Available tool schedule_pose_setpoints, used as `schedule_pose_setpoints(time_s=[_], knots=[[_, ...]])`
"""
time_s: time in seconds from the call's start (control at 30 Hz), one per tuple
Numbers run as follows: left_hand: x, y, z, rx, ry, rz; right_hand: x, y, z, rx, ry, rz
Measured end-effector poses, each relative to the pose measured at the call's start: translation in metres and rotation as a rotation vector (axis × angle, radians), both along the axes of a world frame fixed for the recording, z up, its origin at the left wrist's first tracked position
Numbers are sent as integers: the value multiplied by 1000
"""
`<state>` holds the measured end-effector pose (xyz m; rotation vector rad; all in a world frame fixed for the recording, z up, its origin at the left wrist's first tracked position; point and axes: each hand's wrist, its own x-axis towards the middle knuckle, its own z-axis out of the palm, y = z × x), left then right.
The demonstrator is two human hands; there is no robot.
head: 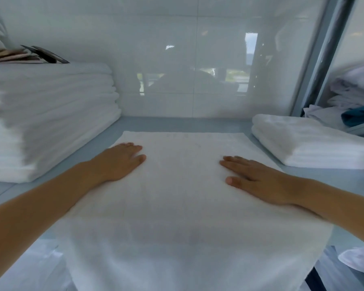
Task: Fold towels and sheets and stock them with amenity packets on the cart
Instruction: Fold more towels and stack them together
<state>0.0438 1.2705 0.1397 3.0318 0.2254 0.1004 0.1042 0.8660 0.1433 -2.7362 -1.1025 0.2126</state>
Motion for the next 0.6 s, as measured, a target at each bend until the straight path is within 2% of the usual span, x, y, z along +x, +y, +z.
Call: schedule_pose_setpoints(time_s=[0.07,0.17,0.23,0.3,0.6], knots=[[-16,-12,9,86,-55,54,-4,-4,-2,-4,-11,-3],[-65,-26,4,-61,-117,-60,-4,-4,-4,-13,-9,-11],[-108,-37,-8,-113,-28,-149,-2,-4,-6,-19,-8,-7],[-130,-38,-16,-109,49,-154,1,-5,-7,-24,-6,1],[-83,-21,-7,-77,167,-113,53,22,-4,-51,-18,-3]])
